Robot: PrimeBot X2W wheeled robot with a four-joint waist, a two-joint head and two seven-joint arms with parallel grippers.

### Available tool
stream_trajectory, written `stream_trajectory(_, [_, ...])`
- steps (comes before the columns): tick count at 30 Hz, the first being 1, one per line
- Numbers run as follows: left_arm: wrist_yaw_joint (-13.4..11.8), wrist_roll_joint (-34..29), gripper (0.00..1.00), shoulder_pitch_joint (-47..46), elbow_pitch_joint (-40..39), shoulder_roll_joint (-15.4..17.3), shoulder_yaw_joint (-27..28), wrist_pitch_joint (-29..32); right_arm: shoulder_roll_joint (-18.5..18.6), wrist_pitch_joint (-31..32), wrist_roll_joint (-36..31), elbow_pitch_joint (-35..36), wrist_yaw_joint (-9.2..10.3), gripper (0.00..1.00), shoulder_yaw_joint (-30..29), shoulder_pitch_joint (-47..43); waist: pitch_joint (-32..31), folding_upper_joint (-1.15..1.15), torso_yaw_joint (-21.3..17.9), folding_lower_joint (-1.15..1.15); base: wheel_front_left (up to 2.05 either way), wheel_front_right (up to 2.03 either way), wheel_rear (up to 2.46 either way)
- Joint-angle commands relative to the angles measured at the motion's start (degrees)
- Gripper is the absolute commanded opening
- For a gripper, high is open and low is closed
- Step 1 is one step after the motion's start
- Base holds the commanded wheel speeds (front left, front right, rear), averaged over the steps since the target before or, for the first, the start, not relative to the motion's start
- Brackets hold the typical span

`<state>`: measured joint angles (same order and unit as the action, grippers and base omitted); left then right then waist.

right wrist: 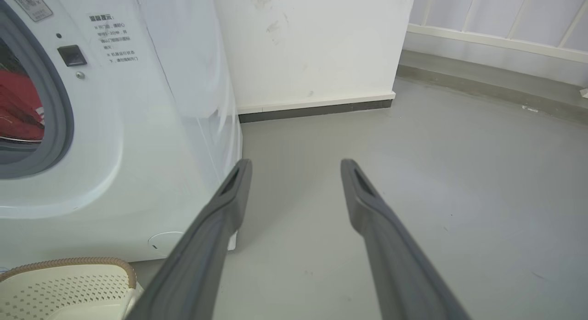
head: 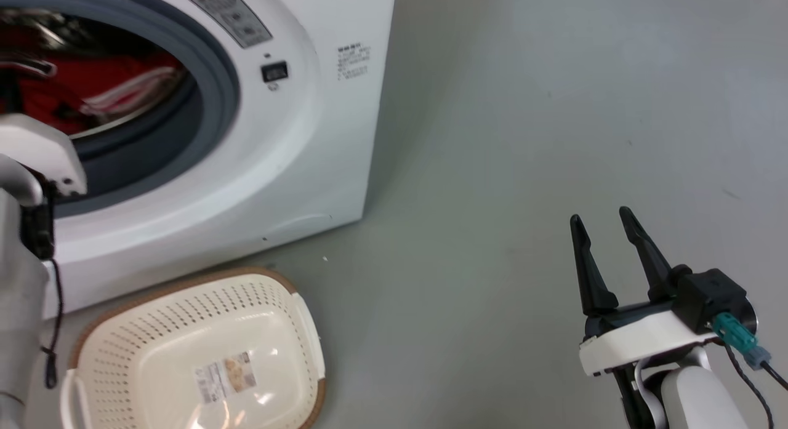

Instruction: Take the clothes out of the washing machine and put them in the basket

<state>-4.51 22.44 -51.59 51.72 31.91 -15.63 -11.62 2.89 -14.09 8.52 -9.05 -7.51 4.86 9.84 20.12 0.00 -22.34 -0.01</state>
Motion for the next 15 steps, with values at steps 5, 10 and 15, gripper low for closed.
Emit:
stream_trajectory(5, [0.19, 1.12, 0.0, 4.49, -3.4, -2.46, 0.12, -2.29, -0.05, 2.39, -1.86, 2.45, 0.04, 1.0, -0.87, -3.11, -8.61, 0.0, 4.78, 0.01, 0.0, 0.0, 0.0])
stream_trajectory(10, [-0.24, 1.46, 0.0, 7.55, -8.02, -4.16, -0.24, -2.95, -0.04, 4.46, -2.68, 4.56, 0.04, 1.0, -1.5, -5.22, -12.08, 0.0, 6.93, 0.01, 0.0, 0.0, 0.0])
stream_trajectory(15, [-1.03, 1.99, 0.0, 10.83, -13.25, -4.98, -0.22, -3.28, -0.04, 5.96, -3.28, 6.05, 0.04, 1.0, -2.14, -7.28, -14.67, 0.0, 8.44, 0.01, 0.0, 0.0, 0.0])
